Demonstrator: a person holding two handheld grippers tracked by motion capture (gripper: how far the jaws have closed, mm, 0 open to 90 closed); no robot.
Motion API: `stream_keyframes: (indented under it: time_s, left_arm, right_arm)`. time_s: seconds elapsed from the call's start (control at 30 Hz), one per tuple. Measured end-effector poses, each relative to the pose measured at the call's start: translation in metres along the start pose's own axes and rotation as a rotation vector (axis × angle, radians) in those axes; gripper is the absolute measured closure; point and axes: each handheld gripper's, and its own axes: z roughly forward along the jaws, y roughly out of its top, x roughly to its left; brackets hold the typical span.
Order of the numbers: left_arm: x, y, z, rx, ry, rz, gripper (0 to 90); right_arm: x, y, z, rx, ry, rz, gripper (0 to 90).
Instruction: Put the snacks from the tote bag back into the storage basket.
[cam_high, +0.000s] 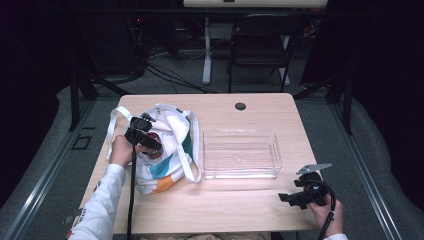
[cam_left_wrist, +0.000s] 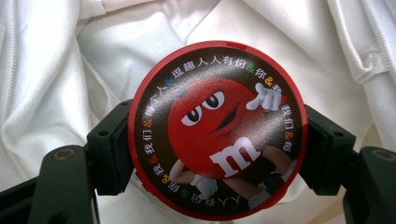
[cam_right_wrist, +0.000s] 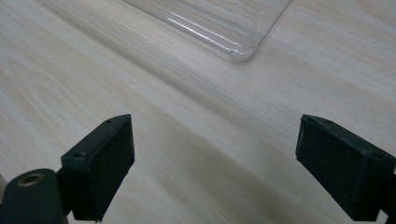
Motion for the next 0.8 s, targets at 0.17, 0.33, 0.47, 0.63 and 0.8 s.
stream_keyframes:
  time_s: [0.17, 0.33, 0.47, 0.63, 0.8]
  left_arm:
    - [-0.004, 0.000, -0.006, -0.005, 0.001, 0.015, 25.5]
    - [-0.009, 0.000, -0.011, -0.009, 0.002, 0.026, 25.5]
    - [-0.012, 0.000, -0.014, -0.010, 0.003, 0.036, 25.5]
    - [-0.012, 0.001, -0.017, -0.012, 0.008, 0.057, 25.5]
    - [-0.014, 0.001, -0.020, -0.009, 0.006, 0.067, 25.5]
  right_arm:
    - [0.000, 0.000, 0.000, -0.001, -0.001, -0.003, 11.7]
    - [0.000, 0.000, -0.001, 0.002, -0.001, -0.006, 11.7]
    - [0.000, 0.000, -0.001, 0.002, 0.003, -0.006, 11.9]
    - [0.000, 0.000, -0.001, 0.002, 0.001, -0.005, 12.0]
    - [0.000, 0.000, 0.000, 0.003, 0.001, -0.007, 12.1]
